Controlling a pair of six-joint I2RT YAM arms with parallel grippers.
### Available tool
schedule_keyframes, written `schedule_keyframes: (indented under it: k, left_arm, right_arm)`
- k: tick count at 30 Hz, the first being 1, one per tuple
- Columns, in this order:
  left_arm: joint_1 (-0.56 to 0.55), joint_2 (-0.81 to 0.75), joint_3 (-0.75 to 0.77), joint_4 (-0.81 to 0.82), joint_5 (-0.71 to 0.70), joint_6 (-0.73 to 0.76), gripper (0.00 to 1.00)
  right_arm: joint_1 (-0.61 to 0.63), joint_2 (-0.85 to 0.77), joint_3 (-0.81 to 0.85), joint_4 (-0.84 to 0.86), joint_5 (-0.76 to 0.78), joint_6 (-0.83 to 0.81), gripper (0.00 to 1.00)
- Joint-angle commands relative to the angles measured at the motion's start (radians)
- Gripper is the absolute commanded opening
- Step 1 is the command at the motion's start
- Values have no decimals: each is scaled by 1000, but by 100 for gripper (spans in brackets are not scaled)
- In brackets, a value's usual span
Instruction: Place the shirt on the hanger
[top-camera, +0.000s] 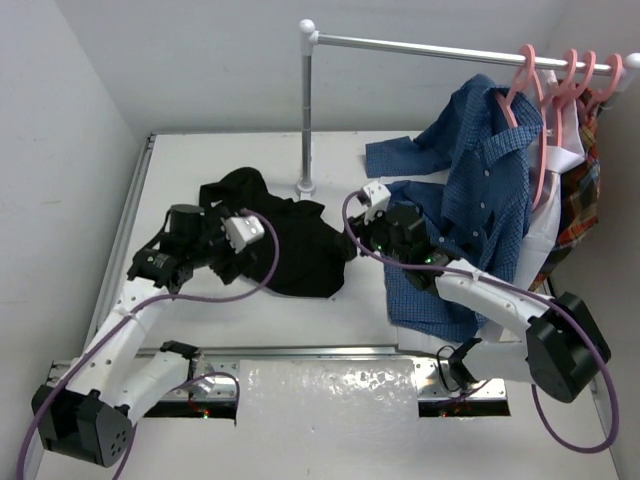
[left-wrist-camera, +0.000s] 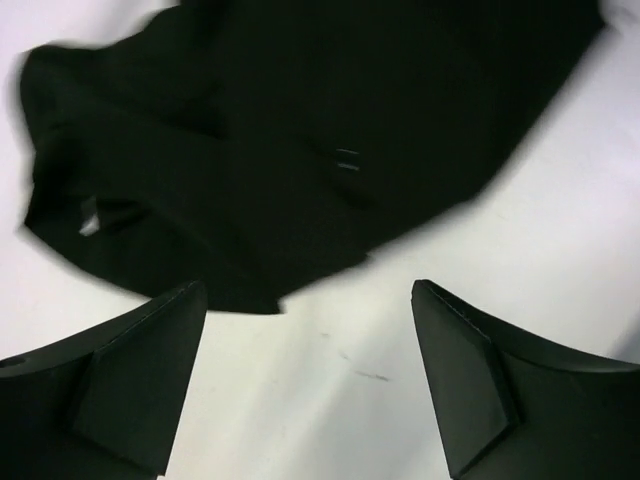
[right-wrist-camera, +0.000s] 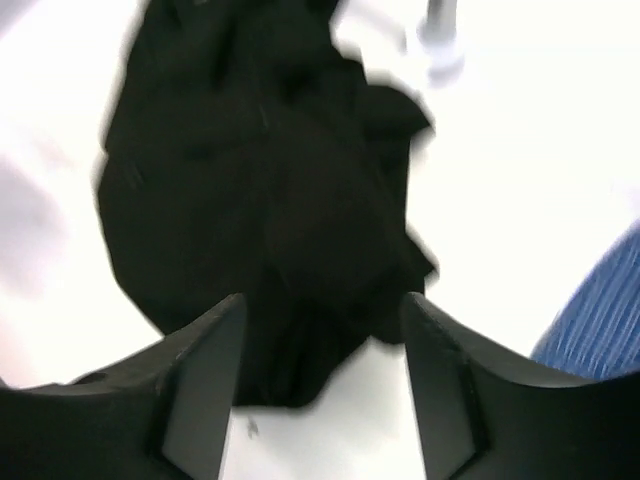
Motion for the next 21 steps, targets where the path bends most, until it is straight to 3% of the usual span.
schedule_keyframes:
  k: [1,4,6,9,12,17,21]
  left_arm:
    - [69,101,57,191,-136,-181,83]
    - [224,303,168,192,-101,-299,79]
    - [272,380,209,216,-110,-342,78]
    - [270,468,217,301,-59,-387,78]
    - [269,548,261,382,-51,-468,81]
    - [223,712,372,423,-45,-514,84]
    - [149,813,393,437,-172,-499,84]
  right_arm:
    - [-2,31,126,34,-9,28,59]
    - [-2,122,209,2,-58,42,54]
    - [-1,185,250,11,-60,57,64]
    - [-1,275,326,6,-46,80,78]
    - [-1,382,425,-20,-52,105,85]
    - [-1,543,570,-67,-55,135,88]
    - [1,648,614,-101,-66,152,89]
